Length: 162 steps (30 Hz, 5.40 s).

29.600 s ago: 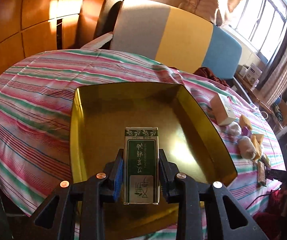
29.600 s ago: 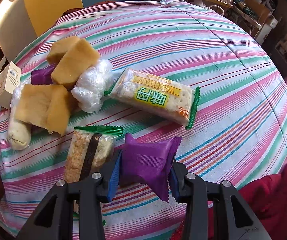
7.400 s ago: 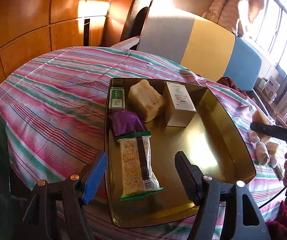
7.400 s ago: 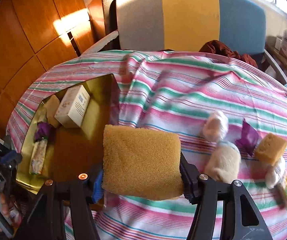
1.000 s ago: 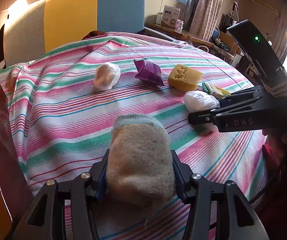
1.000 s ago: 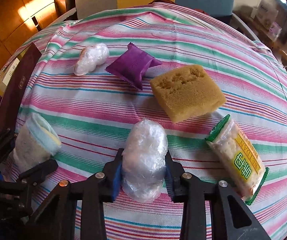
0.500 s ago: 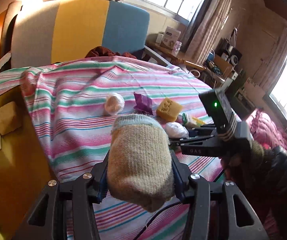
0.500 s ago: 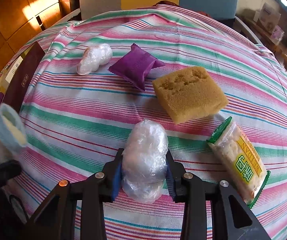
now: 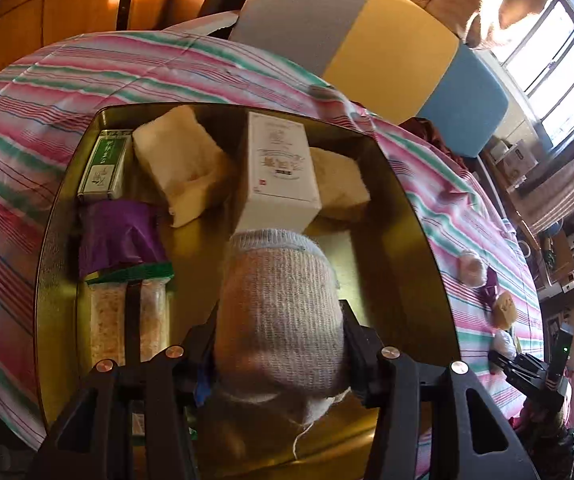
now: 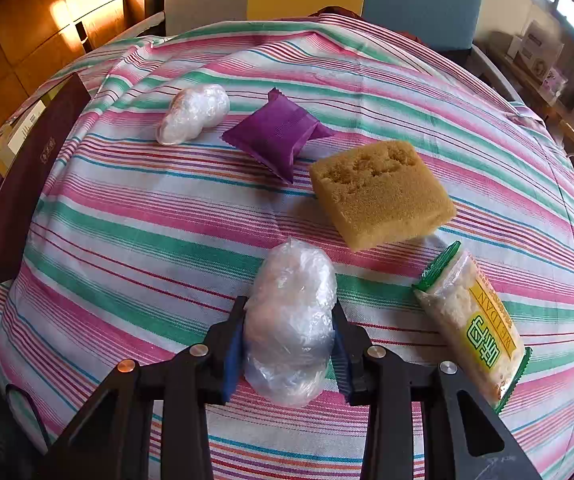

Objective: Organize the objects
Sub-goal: 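Place the beige sock in the gold tray and open the left gripper, then lower the plastic-wrapped bundle into the tray and open the right gripper, then move both grippers back over the striped cloth toward the remaining items, then grasp the second plastic-wrapped bundle with the left gripper while the right grasps the purple packet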

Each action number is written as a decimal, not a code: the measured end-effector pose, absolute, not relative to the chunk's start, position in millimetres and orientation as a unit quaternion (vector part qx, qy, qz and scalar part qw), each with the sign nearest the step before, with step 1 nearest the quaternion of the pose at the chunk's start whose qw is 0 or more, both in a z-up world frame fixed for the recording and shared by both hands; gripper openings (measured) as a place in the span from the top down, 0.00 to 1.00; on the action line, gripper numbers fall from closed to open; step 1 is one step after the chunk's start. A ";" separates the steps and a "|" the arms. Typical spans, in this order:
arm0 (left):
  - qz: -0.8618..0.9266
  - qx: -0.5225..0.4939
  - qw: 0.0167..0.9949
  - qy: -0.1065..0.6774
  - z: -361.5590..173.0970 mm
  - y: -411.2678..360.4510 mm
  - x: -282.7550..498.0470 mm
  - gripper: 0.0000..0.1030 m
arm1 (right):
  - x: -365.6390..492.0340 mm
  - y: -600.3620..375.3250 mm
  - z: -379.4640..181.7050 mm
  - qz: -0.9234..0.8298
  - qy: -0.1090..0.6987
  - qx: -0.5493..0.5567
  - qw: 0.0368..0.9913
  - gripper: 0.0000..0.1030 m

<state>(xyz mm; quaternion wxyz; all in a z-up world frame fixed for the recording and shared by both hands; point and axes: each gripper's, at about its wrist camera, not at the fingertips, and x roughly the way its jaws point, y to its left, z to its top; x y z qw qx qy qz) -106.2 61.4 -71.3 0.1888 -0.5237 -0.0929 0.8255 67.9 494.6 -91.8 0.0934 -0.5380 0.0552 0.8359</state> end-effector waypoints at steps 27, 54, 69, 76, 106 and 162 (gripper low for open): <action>0.892 -0.434 0.124 -0.002 -30.8 60.3 -78.0 0.32 | 66.9 491.7 -91.5 0.838 0.033 -0.536 0.098 0.61; 0.903 -0.404 0.141 -0.032 -14.6 15.4 -50.8 0.32 | -26.1 295.5 9.4 0.897 0.071 -0.434 -0.052 0.63; 0.901 -0.417 0.098 -0.071 -28.0 -29.8 -58.1 0.28 | -110.3 185.5 -54.9 0.845 0.063 -0.521 -0.102 0.62; 0.902 -0.415 0.102 -0.062 -28.4 -26.3 -53.2 0.27 | -123.7 175.6 -71.6 0.838 0.088 -0.527 -0.114 0.42; 0.906 -0.391 0.160 0.032 -8.6 42.2 -23.2 0.27 | -6.4 297.9 2.3 0.907 0.110 -0.406 -0.018 0.20; 0.779 -0.494 0.364 0.130 -63.9 397.7 -99.5 0.40 | 135.2 591.6 -14.3 0.842 0.385 -0.281 0.254 0.10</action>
